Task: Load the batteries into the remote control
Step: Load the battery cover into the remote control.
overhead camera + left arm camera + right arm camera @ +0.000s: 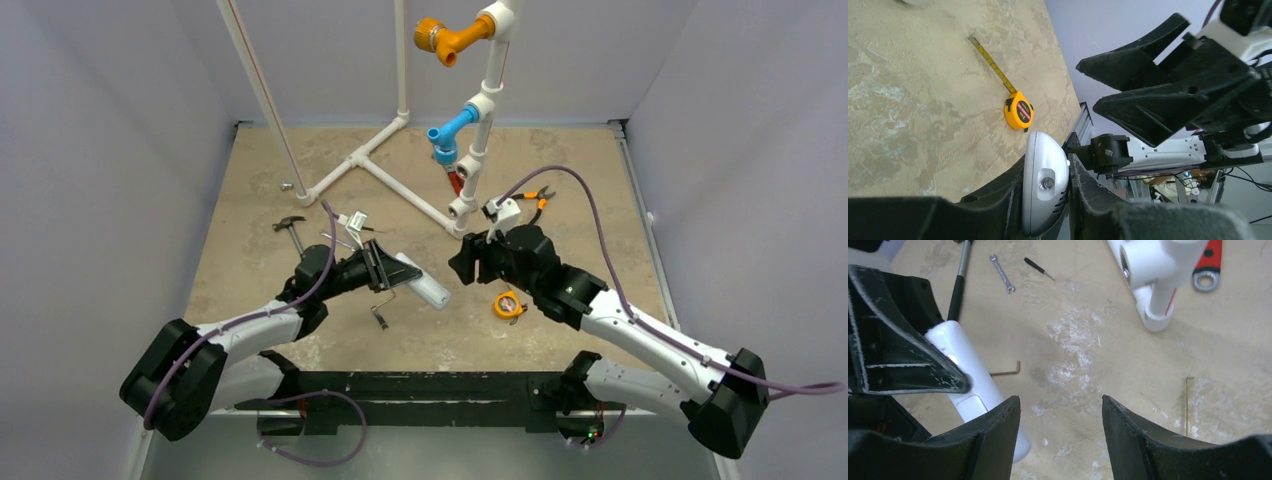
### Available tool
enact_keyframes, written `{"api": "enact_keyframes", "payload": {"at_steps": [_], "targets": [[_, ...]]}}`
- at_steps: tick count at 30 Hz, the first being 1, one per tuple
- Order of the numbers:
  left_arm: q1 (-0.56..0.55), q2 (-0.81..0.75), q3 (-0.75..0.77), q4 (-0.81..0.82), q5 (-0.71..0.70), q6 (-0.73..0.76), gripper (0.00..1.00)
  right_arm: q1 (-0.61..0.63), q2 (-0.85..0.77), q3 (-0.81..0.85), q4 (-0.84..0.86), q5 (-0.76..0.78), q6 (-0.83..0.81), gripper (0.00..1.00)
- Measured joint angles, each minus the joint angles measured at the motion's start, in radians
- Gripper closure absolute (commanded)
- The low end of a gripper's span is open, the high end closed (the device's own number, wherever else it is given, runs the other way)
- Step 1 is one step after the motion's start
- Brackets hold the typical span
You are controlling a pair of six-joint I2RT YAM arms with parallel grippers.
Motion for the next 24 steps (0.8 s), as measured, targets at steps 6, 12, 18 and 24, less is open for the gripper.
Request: {"api": "enact_keyframes", "payload": {"at_steps": [6,12,18,24], "targets": [[0.0,-0.005,0.0,-0.004,-0.016,0.0,1.0,-0.171,-0.08,-0.204,0.128,-0.213,0.22,0.45],[0.0,-0.005,0.0,-0.01,-0.016,0.0,1.0,-0.379,-0.12,-0.436,0.359,-0.393,0.459,0.47],[0.002,-0.006,0.0,-0.028,-0.016,0.001,1.0,-0.514,-0.156,-0.546,0.481,-0.454,0.597,0.1],[0.003,-0.011,0.006,-0.05,-0.015,0.001,1.0,-0.528,-0.143,-0.526,0.498,-0.444,0.592,0.02]]}}
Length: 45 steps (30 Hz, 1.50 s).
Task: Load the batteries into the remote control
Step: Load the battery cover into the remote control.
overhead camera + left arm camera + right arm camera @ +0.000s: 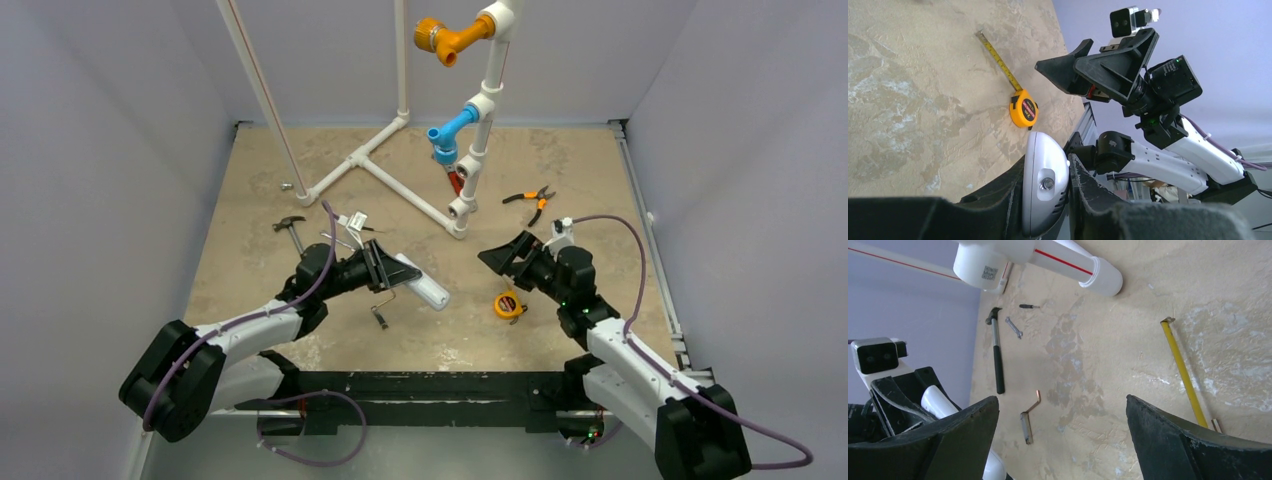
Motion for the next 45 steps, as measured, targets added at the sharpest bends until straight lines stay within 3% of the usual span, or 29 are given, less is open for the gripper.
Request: {"api": "enact_keyframes", "payload": {"at_steps": [13,18,22,34,40,45], "targets": [[0.011,-0.002,0.015,-0.039,0.004,0.001,1.0,0.011,0.053,0.084,-0.006,0.074,-0.145,0.02],[0.012,-0.002,0.041,-0.051,0.007,0.005,1.0,0.124,0.091,0.112,0.0,0.073,-0.196,0.02],[0.013,-0.002,0.048,-0.053,0.007,0.005,1.0,0.186,0.145,0.162,0.01,0.023,-0.203,0.02],[0.013,-0.017,0.048,-0.064,0.007,0.01,1.0,0.188,0.217,0.093,0.27,-0.211,-0.132,0.1],[0.013,-0.017,0.048,-0.065,0.007,0.01,1.0,0.21,0.271,0.105,0.294,-0.314,-0.14,0.12],[0.013,-0.017,0.048,-0.065,0.01,0.011,1.0,0.232,0.312,0.134,0.297,-0.348,-0.152,0.22]]}}
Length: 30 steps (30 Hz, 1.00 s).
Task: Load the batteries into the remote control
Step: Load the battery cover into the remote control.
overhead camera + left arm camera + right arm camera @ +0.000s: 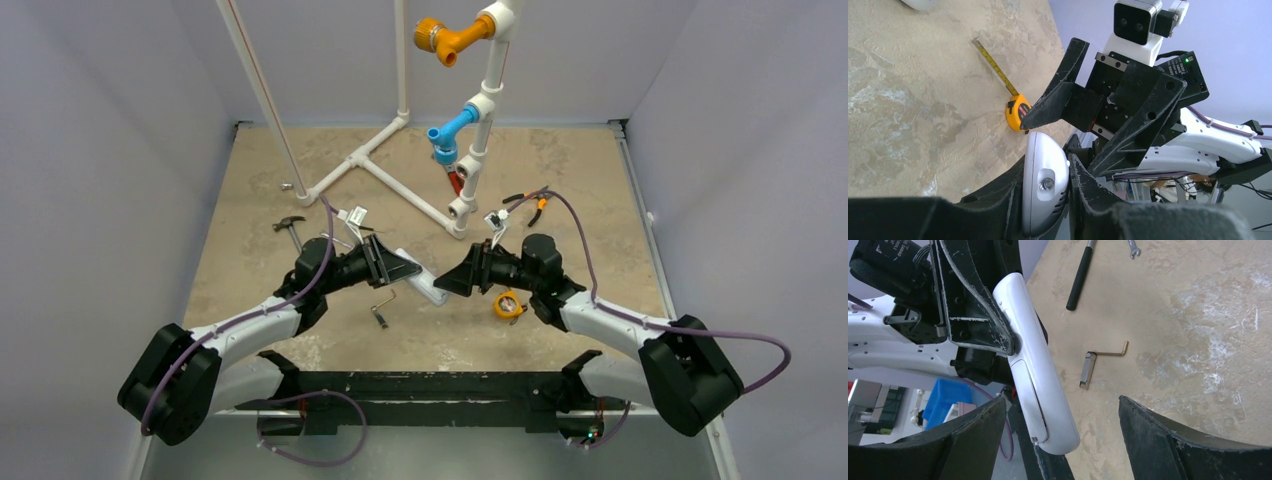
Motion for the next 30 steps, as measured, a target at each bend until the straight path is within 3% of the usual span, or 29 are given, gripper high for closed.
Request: {"api": "enact_keyframes", "payload": {"at_steps": [24,30], "targets": [[0.0,0.0,0.0,0.003,0.027,0.016,1.0,0.031,0.074,0.067,-0.013,-0.021,-0.016,0.66],[0.0,0.0,0.0,-0.004,0.026,0.019,1.0,0.037,0.075,0.084,-0.035,-0.021,-0.034,0.71]]}}
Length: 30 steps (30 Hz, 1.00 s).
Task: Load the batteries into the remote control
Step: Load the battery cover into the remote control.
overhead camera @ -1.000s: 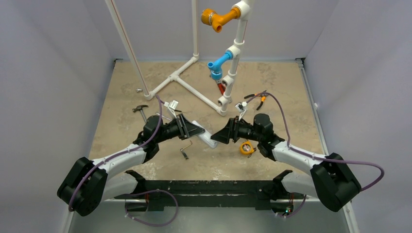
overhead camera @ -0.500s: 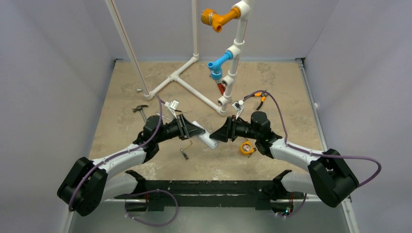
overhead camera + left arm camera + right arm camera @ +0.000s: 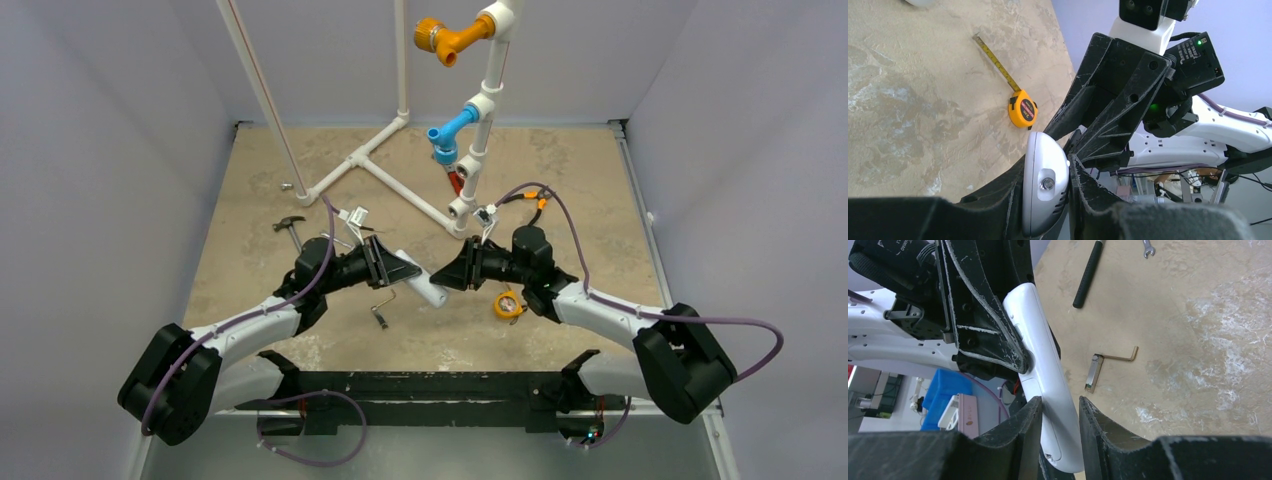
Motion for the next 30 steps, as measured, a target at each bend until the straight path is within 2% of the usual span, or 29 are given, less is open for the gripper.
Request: {"api": "enact_keyframes", "payload": {"at_steps": [2,4,6,7,10,17,22,30], "targets": [[0.0,0.0,0.0,-0.004,0.0,0.0,1.0,0.0,-0.002,0.002,-0.008,0.002,-0.004,0.68],[0.0,0.0,0.0,-0.007,0.0,0.0,1.0,0.0,-0.009,0.002,-0.019,0.013,-0.006,0.54],[0.0,0.0,0.0,0.0,0.001,0.0,1.0,0.001,-0.032,0.001,-0.038,0.046,-0.013,0.35],[0.0,-0.001,0.0,0.004,0.002,-0.001,1.0,0.001,-0.049,0.0,-0.048,0.064,-0.018,0.3],[0.0,-0.003,0.0,0.01,0.002,-0.001,1.0,0.001,-0.101,-0.003,-0.079,0.11,-0.035,0.24],[0.0,-0.003,0.0,0.011,0.002,-0.001,1.0,0.001,-0.097,-0.064,-0.012,0.093,0.002,0.24],[0.0,-0.004,0.011,0.012,0.002,-0.001,1.0,0.001,-0.034,-0.098,0.068,0.039,0.057,0.37],[0.0,-0.005,0.016,0.01,0.002,0.0,1.0,0.001,-0.021,-0.097,0.123,-0.004,0.077,0.57]]}}
